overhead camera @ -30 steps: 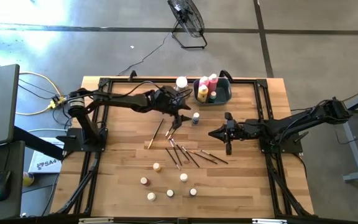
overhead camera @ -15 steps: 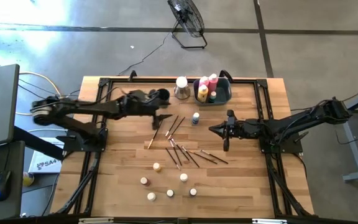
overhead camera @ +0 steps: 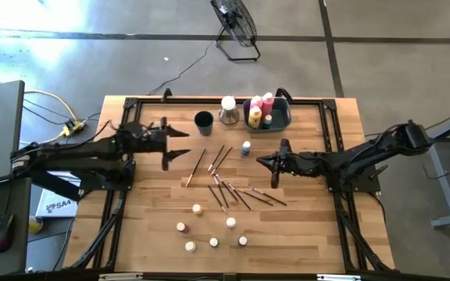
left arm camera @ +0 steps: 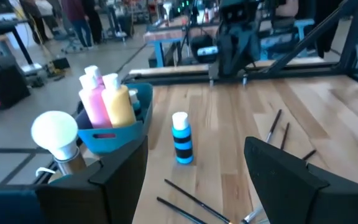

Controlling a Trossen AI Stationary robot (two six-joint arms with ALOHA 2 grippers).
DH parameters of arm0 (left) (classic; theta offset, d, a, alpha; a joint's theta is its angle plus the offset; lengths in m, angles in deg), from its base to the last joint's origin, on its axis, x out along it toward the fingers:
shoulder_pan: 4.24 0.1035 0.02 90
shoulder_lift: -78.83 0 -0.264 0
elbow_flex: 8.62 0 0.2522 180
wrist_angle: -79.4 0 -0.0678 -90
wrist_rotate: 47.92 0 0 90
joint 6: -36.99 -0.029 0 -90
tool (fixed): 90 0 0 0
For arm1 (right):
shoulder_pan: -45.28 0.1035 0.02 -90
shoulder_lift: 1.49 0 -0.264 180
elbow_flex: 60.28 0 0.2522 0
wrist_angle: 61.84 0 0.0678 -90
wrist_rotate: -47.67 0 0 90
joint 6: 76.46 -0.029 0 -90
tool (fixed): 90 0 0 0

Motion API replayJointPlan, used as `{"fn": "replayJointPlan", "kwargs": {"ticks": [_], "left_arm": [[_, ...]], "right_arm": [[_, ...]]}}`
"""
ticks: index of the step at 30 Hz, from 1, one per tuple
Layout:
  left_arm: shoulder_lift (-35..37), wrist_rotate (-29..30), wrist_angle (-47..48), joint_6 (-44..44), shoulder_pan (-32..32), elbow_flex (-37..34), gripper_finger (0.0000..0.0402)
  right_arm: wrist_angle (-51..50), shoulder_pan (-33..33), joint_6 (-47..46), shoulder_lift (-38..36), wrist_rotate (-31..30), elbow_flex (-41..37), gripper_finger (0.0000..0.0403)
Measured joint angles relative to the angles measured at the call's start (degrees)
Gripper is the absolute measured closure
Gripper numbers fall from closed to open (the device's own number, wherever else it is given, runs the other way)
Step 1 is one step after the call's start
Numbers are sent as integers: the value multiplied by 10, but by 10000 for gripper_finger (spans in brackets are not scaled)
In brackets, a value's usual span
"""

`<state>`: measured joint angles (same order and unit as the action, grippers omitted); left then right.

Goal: Pick & Place Paint Supplies
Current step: Put the small light blue paint bottle into the blue bin

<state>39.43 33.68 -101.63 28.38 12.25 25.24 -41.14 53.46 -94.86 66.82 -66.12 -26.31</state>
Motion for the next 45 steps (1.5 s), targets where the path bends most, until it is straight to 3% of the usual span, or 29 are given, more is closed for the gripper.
{"fn": "replayJointPlan", "kwargs": {"ticks": [5,10,16,23,32,37,45], "left_arm": [[91,0,63,10,0,-12,137],[138,0,118,20,0,-12,137],[150,0,157,29,0,-12,137],[150,0,159,29,0,-12,137],[148,1,168,29,0,-12,137],[148,1,170,29,0,-12,137],[148,2,182,28,0,-12,137]], "right_arm": [[-70,1,-3,44,-3,60,401],[-182,1,6,87,3,134,401],[-238,1,8,118,21,184,401],[-287,-4,4,116,-42,189,401],[-309,-25,5,116,-47,189,396],[-310,-31,7,117,-44,189,346],[-313,-31,22,117,-14,189,185]]}}
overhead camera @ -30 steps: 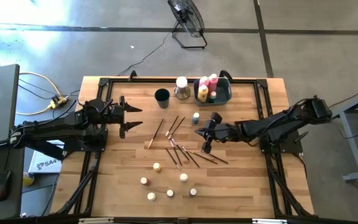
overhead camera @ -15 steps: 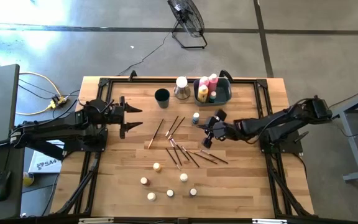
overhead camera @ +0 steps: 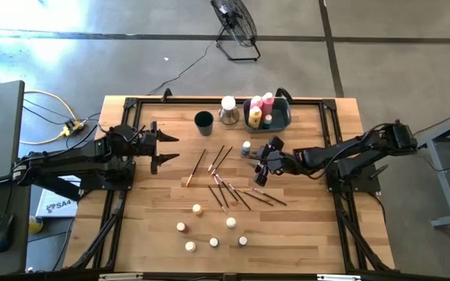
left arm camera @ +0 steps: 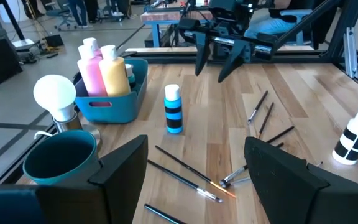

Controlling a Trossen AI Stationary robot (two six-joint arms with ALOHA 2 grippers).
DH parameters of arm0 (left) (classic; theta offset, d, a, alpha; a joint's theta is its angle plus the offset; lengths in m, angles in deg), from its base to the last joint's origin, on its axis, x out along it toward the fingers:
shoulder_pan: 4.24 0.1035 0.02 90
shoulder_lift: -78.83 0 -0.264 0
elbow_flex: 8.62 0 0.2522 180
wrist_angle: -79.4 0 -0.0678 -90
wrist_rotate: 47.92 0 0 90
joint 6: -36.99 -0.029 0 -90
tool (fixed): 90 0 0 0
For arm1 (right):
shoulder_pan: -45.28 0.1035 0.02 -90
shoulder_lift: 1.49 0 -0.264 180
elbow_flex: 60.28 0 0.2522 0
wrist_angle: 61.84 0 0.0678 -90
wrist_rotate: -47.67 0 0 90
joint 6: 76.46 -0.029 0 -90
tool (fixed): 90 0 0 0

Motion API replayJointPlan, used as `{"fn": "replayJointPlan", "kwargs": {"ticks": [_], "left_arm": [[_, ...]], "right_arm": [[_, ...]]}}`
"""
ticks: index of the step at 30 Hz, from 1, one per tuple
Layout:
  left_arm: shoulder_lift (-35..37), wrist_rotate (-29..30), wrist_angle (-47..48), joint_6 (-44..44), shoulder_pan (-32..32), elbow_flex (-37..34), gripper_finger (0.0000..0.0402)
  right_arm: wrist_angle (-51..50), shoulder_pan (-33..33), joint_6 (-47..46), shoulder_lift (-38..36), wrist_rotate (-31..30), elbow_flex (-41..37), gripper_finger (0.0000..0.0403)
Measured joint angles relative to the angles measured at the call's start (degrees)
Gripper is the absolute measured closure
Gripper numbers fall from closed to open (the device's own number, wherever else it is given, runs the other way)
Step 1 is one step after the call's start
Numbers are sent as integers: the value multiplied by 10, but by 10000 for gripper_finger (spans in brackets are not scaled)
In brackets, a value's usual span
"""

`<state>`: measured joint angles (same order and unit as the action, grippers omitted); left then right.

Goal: Pick & Place Paint Supplies
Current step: Put the small light blue paint bottle into the blue bin

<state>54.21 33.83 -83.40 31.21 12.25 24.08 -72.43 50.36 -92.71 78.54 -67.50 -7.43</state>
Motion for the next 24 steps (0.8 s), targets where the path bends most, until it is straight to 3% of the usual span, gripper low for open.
{"fn": "replayJointPlan", "kwargs": {"ticks": [4,7,17,24], "left_arm": [[0,0,0,0,0,0,137],[0,3,0,0,0,0,137],[0,5,1,-13,0,0,137],[0,5,2,-15,0,0,137]], "right_arm": [[0,0,-5,0,-8,0,123],[0,-7,-30,0,-5,-1,102],[33,-57,-49,0,1,-27,109],[71,-92,-29,34,47,-28,110]]}}
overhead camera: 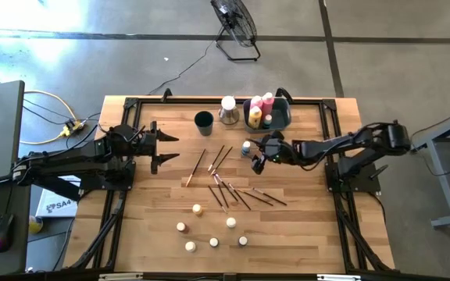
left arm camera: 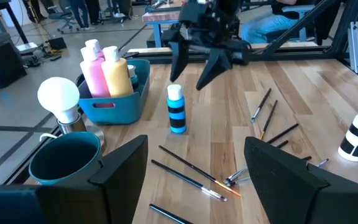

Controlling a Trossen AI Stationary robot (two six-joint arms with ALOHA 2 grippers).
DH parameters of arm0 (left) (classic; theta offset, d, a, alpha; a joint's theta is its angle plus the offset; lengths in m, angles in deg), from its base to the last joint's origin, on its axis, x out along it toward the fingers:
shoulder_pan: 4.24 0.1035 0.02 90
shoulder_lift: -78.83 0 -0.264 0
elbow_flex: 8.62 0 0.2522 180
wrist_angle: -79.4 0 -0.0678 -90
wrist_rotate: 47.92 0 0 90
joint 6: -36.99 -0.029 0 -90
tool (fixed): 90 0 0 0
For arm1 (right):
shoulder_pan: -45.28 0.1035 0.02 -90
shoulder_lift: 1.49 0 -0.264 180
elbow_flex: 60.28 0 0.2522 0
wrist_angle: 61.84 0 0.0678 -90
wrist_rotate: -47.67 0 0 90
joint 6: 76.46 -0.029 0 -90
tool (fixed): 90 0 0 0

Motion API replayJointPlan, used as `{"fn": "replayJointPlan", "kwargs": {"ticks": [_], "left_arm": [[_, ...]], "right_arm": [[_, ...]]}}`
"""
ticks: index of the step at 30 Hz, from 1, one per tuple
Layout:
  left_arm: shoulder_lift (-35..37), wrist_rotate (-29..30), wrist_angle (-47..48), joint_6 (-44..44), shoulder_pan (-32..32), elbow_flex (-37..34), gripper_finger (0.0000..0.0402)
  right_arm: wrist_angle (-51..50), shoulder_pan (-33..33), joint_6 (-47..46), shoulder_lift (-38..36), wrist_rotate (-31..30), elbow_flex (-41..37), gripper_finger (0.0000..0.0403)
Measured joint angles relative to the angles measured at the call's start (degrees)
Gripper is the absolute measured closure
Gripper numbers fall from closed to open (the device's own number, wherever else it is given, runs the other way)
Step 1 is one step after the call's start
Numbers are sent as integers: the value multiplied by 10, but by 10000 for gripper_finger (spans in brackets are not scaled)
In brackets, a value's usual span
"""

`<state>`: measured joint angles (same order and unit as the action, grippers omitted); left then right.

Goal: Pick & Place Paint Supplies
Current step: Put the small light blue paint bottle into the blue bin

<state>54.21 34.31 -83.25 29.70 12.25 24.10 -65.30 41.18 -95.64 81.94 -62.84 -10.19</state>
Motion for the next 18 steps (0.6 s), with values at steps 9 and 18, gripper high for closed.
{"fn": "replayJointPlan", "kwargs": {"ticks": [9,18], "left_arm": [[0,0,0,-1,0,0,137],[0,0,0,-2,0,0,137]], "right_arm": [[80,-20,26,70,8,0,110],[111,-24,46,71,-3,0,110]]}}
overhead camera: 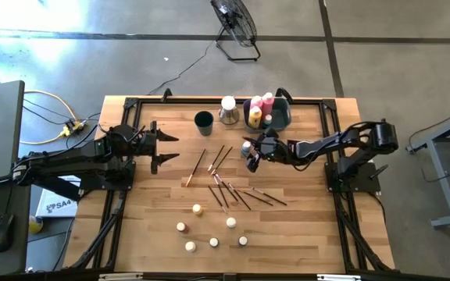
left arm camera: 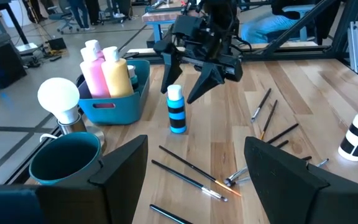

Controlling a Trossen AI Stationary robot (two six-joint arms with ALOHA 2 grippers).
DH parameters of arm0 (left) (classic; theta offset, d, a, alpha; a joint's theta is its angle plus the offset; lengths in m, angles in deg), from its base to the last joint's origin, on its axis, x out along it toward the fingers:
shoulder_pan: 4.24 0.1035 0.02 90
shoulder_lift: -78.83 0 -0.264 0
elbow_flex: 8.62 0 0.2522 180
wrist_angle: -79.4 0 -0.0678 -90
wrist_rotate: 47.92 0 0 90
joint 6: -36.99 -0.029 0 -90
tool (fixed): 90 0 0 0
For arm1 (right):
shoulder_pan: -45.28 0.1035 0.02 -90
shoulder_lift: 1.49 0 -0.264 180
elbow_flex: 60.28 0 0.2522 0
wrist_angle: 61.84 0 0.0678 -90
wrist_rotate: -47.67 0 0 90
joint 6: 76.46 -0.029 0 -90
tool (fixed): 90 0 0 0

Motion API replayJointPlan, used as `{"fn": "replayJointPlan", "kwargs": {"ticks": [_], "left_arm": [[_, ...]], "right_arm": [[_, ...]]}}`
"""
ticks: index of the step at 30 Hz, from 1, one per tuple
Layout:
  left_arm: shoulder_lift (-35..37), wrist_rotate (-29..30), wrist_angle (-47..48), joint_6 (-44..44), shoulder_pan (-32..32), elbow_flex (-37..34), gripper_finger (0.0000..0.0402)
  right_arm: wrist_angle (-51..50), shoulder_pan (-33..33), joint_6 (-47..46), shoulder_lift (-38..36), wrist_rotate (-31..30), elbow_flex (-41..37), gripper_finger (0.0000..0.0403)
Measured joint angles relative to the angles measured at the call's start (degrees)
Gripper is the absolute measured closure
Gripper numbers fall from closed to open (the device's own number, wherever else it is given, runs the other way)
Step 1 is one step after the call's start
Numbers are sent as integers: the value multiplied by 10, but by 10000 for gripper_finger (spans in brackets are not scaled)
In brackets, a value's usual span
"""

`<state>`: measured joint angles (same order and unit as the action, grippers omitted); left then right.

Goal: Pick & Place Paint Supplies
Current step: Put the small light blue paint bottle into the blue bin

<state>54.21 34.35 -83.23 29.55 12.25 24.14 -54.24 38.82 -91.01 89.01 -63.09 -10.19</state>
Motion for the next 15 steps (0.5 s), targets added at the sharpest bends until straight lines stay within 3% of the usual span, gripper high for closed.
{"fn": "replayJointPlan", "kwargs": {"ticks": [10,15], "left_arm": [[0,13,8,0,0,0,137],[0,13,8,0,0,0,137]], "right_arm": [[3,-16,-4,0,-1,0,113],[3,-16,-4,0,16,0,146]]}}
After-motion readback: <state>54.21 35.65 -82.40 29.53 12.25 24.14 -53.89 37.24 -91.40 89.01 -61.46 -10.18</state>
